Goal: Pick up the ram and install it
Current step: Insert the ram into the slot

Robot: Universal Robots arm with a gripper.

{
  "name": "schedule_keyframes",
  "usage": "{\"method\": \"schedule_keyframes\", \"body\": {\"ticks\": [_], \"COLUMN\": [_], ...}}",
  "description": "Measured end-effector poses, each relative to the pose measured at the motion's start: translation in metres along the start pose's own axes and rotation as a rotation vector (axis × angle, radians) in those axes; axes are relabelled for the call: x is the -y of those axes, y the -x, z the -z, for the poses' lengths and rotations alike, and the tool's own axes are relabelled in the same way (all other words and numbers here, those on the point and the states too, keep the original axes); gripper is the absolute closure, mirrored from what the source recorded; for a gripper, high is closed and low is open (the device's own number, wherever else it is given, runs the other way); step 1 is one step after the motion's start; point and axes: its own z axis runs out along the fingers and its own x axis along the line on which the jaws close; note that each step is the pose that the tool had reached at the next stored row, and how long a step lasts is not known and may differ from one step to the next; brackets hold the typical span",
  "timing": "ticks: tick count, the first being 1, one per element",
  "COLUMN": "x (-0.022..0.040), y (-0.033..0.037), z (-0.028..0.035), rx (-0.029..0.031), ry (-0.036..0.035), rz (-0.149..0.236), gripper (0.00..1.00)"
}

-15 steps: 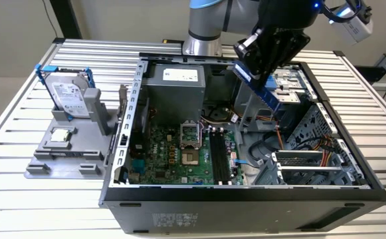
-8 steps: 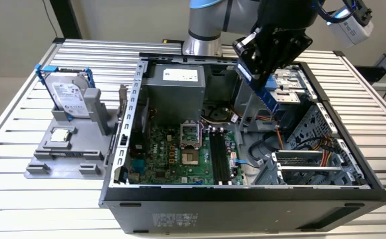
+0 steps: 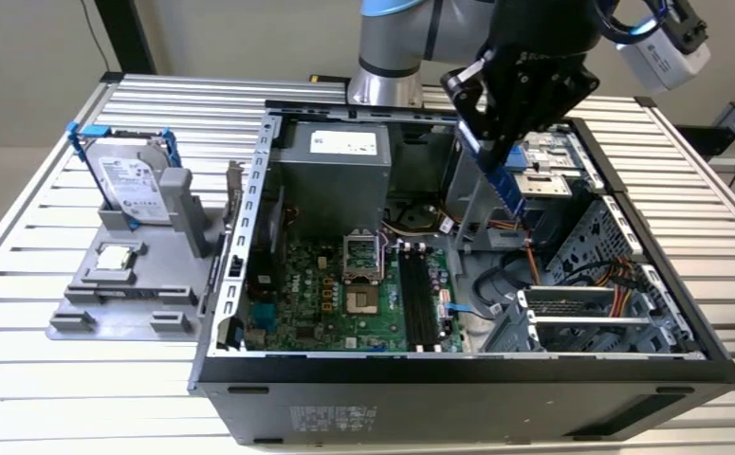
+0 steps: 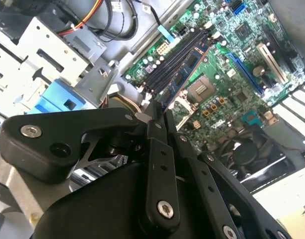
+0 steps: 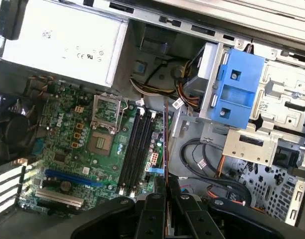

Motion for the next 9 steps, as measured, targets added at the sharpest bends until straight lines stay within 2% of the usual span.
{"method": "schedule_keyframes", "body": {"ticks": [9], "x": [0.0003], "y": [-0.0001], "z": [-0.0001], "rx": [0.0020], "ry": [-0.0018], "rz": [-0.105], "gripper": [1.00]}}
